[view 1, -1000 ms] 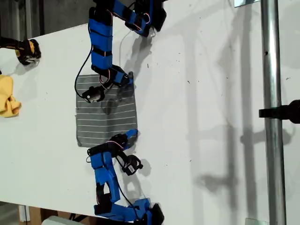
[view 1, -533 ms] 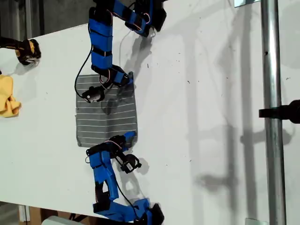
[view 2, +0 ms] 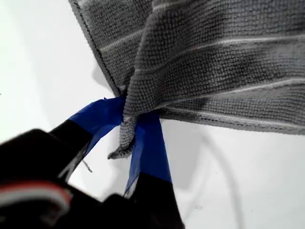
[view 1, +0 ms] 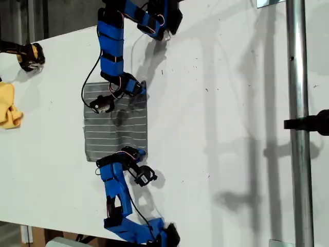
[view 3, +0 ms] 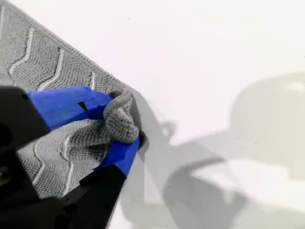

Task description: Grasp corners of a towel and fold twice.

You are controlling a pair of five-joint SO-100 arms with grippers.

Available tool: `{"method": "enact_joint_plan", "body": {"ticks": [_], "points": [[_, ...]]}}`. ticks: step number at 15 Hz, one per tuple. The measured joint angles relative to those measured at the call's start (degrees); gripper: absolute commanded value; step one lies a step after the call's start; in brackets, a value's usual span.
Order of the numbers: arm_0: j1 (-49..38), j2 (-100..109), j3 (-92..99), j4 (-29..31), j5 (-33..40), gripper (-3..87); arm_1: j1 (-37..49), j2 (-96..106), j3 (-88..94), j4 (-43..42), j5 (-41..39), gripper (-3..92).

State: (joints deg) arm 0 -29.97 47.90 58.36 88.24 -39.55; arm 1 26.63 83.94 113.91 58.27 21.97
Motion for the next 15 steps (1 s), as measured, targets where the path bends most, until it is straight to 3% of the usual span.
{"method": "enact_joint_plan", "body": {"ticks": [6,12,15], "points": [[2.02,-0.44,-1.76,4.75,-0.79,-2.3,-3.6,1.14,-0.09,2.02,2.2,-0.1],[7.65,11.69,-1.14,6.5,-0.62,-2.3,-8.79,25.31,-1.67,18.98,6.5,-0.1],[11.43,18.28,2.11,6.86,-2.81,-2.3,-14.59,28.65,-2.81,21.8,8.88,-0.1]]}}
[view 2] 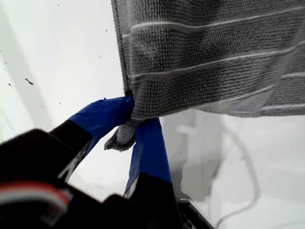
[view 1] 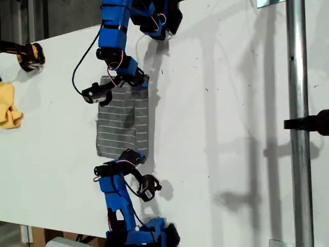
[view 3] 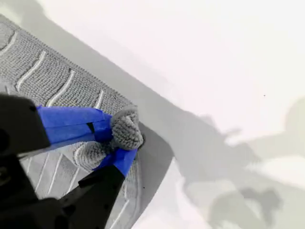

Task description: Grasp corners of a towel and fold twice.

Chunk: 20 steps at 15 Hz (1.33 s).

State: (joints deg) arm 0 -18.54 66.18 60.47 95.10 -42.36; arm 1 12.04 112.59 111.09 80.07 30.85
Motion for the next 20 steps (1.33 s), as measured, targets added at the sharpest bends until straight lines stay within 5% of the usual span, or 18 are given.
{"method": "enact_joint_plan", "body": {"ticks": [5,12,20], "points": [[5.27,3.43,2.81,0.0,-5.8,-2.3,-5.54,-0.09,-0.62,-0.53,2.2,-0.1],[-10.02,5.71,0.18,-5.45,5.8,-2.3,16.08,-0.44,-3.52,-1.23,-2.99,-0.1],[-24.52,-3.87,-4.75,-14.77,11.16,-2.3,35.42,-7.12,-5.8,-13.01,-10.72,-0.1]]}}
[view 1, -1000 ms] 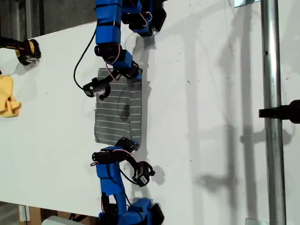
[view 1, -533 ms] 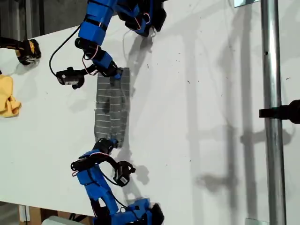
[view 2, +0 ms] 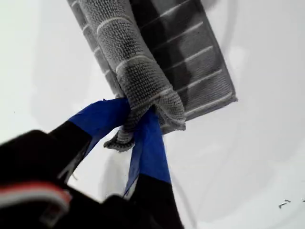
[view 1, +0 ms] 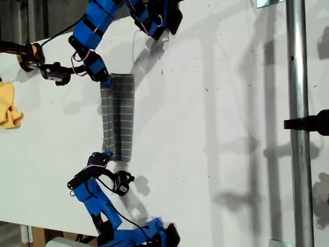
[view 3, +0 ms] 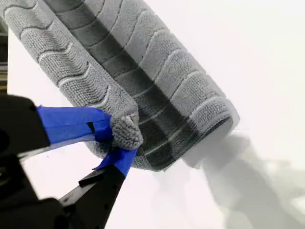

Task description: Grasp corners of a towel and fold twice.

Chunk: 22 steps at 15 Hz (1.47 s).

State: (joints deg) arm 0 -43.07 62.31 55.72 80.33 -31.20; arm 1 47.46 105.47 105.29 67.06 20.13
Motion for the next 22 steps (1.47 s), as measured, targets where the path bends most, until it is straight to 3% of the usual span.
{"method": "enact_joint_plan", "body": {"ticks": [8,13,22], "points": [[-4.57,-1.41,-1.23,-7.91,3.69,-2.3,6.24,-4.57,-5.89,-6.68,-1.49,-0.1],[-4.57,-1.41,-1.23,-8.88,4.13,-2.1,7.21,-4.57,-0.09,-8.96,-2.11,-0.1],[-0.88,-8.7,-2.2,0.62,-1.49,-1.2,3.52,-4.75,10.81,-9.14,1.58,-0.1]]}}
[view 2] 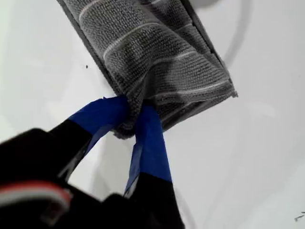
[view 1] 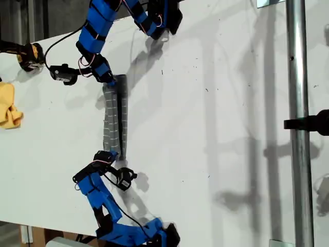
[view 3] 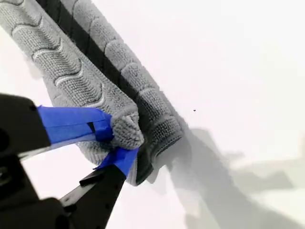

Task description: Grasp corners of a towel and fold twice.

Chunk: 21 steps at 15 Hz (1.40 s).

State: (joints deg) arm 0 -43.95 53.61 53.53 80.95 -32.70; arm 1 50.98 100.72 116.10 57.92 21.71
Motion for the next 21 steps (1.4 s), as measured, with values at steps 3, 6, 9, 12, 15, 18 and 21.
{"method": "enact_joint_plan", "body": {"ticks": [3,6,9,12,15,18,21], "points": [[0.35,-3.43,-2.2,0.26,-2.55,-0.7,-0.09,-3.08,1.49,0.0,1.93,-0.1],[0.53,-5.36,-3.25,-0.09,-3.52,-0.4,-0.09,-8.35,1.49,0.0,3.08,-0.1],[0.53,-7.65,-3.25,-1.41,-4.22,2.7,-0.09,-13.97,-0.35,-0.09,3.08,-0.1],[0.53,-8.53,-3.78,-0.53,-5.54,23.8,-0.09,-16.96,-3.78,1.93,3.16,1.6],[0.09,-8.17,-4.92,6.5,-6.5,33.7,-0.44,-15.91,-7.38,10.55,5.19,22.0],[0.18,1.32,-4.57,12.83,-7.65,33.8,-0.79,-6.68,-11.87,21.8,6.24,33.0],[0.18,15.91,0.7,14.59,-9.93,33.9,0.0,5.8,-13.27,30.76,9.05,31.6]]}}
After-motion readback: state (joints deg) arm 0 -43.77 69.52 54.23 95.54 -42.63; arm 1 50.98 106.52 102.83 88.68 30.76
